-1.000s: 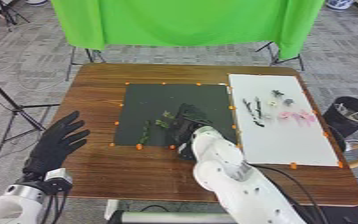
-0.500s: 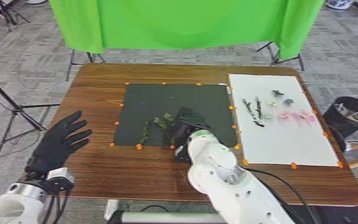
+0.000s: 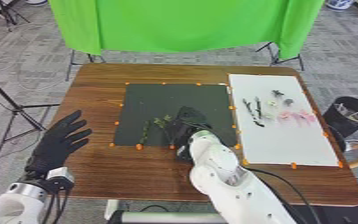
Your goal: Arrange flowers
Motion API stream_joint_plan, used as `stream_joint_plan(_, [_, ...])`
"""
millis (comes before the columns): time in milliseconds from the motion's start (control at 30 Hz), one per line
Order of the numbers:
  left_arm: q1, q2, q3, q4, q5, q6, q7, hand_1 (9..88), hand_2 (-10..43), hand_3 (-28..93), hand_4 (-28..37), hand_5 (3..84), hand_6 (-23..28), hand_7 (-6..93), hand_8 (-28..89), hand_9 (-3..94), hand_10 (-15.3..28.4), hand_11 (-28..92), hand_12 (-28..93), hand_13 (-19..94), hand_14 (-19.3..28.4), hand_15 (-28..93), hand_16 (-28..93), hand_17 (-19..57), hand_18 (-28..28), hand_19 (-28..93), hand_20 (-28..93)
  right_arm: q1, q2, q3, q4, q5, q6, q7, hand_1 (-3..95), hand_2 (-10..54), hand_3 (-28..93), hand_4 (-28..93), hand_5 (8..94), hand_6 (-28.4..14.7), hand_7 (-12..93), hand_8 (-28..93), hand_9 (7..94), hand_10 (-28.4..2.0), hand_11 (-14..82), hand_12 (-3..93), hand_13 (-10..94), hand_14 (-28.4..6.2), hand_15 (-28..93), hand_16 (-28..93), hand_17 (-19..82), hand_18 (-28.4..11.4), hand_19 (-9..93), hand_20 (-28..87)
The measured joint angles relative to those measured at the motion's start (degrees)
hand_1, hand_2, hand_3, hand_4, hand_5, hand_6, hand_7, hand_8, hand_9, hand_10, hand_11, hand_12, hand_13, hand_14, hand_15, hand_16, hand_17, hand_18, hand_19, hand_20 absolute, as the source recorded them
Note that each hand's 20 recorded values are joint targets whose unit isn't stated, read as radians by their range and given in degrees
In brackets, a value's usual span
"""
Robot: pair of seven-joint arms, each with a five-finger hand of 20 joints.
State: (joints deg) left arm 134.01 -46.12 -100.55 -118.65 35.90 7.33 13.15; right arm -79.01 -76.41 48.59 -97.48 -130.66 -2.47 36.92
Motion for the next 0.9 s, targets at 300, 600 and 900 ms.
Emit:
stream_joint_plan(300, [0.67,0.00,-0.38,-0.08,-0.07,0.07,0.33,25.8,-3.7,69,-24.0,26.5,2.6,20.7,-11,24.1,11.9,20,16,21,16.4,30,0,-9.7,23.0,43,8,0.23,2.05,0.13,-2.54,-7.55,-0.11,-1.84,17.3,-2.3,80,-18,82.3,0.8,44,-7,84.0,-8.1,62.9,50.2,80,-8.2,83,41,48,-22.6,93,57])
stream_joint_plan(600, [2.76,0.03,-1.30,-0.74,-0.49,0.67,1.90,25.8,-3.7,69,-24.2,26.6,2.6,20.8,-11,24.2,12.0,20,16,21,16.3,30,0,-9.7,23.0,43,8,4.05,10.12,1.60,-6.24,-1.52,-0.68,-1.32,15.1,-7.4,75,-25,70.5,-1.9,45,-11,72.2,-11.7,65.0,50.2,69,-11.4,85,39,36,-22.7,93,47])
stream_joint_plan(900, [3.96,0.04,-1.56,-1.03,-0.82,1.17,2.60,25.9,-3.8,69,-24.2,26.6,2.6,20.8,-11,24.4,11.9,20,16,21,16.2,30,0,-9.7,23.0,43,8,8.97,22.70,3.47,-3.96,0.08,-3.15,3.95,14.5,-9.5,74,-28,67.2,-2.8,37,-10,68.9,-13.0,64.3,49.6,65,-12.0,84,39,32,-22.6,92,44])
